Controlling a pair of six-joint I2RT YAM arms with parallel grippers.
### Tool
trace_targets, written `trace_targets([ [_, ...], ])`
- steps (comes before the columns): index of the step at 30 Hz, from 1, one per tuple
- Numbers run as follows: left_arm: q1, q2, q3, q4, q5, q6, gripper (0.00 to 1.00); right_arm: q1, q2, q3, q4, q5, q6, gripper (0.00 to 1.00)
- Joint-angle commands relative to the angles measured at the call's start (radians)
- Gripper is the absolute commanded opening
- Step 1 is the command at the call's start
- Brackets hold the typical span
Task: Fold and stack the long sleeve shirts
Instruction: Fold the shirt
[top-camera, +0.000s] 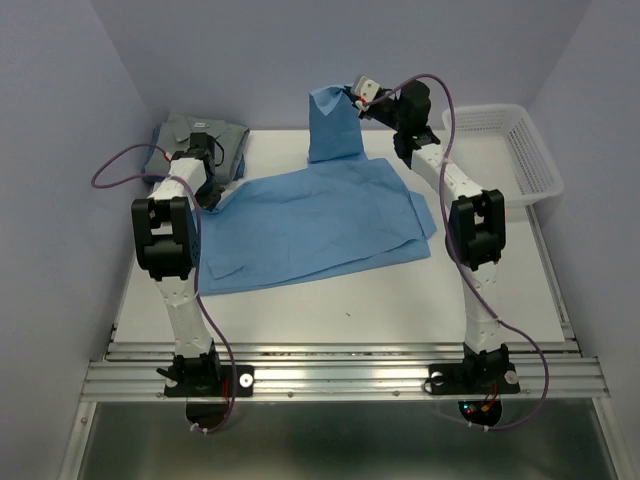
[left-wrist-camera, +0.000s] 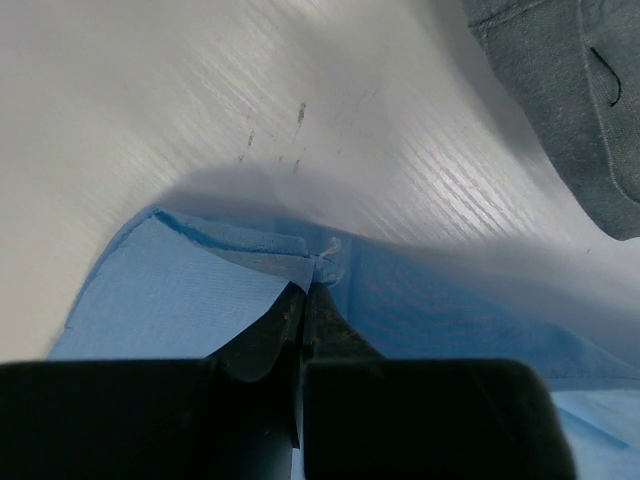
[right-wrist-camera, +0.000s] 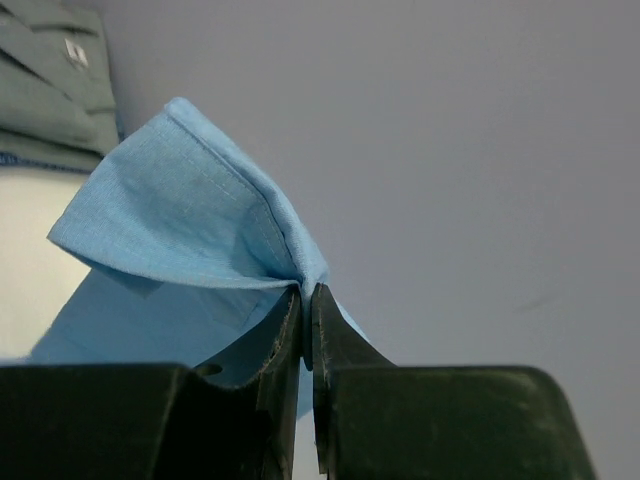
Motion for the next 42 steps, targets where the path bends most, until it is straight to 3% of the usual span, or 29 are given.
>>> trace_targets([
  [1,0.004,-0.039,-0.006,-0.018,-0.013,0.011,0.00,0.004,0.043,-0.080,0.081,0.085,0.049,0.01],
  [7,0.004,-0.052,-0.024,-0.015,0.003,0.008,0.00,0.004,-0.162,-0.221,0.148,0.045,0.217,0.01],
  [14,0.002,-0.153,-0.091,-0.021,0.006,0.002,0.00,0.037,-0.594,-0.670,0.195,0.097,0.316,0.01],
  [17,-0.004,-0.216,-0.137,-0.018,0.009,-0.002,0.00,0.037,-0.724,-0.752,0.133,0.115,0.326,0.01],
  [22,-0.027,-0.308,-0.266,-0.004,0.029,-0.011,0.00,0.037,-0.972,-0.925,-0.107,0.267,0.293,0.01],
  [28,-0.070,-0.399,-0.400,-0.006,0.033,-0.025,0.00,0.037,-1.225,-1.112,-0.161,0.488,0.321,0.01],
  [35,-0.070,-0.445,-0.527,-0.015,0.006,-0.054,0.00,0.037,-1.336,-1.226,-0.293,0.609,0.419,0.01],
  [38,-0.070,-0.434,-0.556,-0.041,-0.014,-0.071,0.00,0.037,-1.351,-1.247,-0.358,0.774,0.573,0.01],
  [42,-0.068,-0.424,-0.536,-0.073,-0.053,-0.086,0.00,0.037,-1.407,-1.240,-0.493,0.963,0.651,0.01],
])
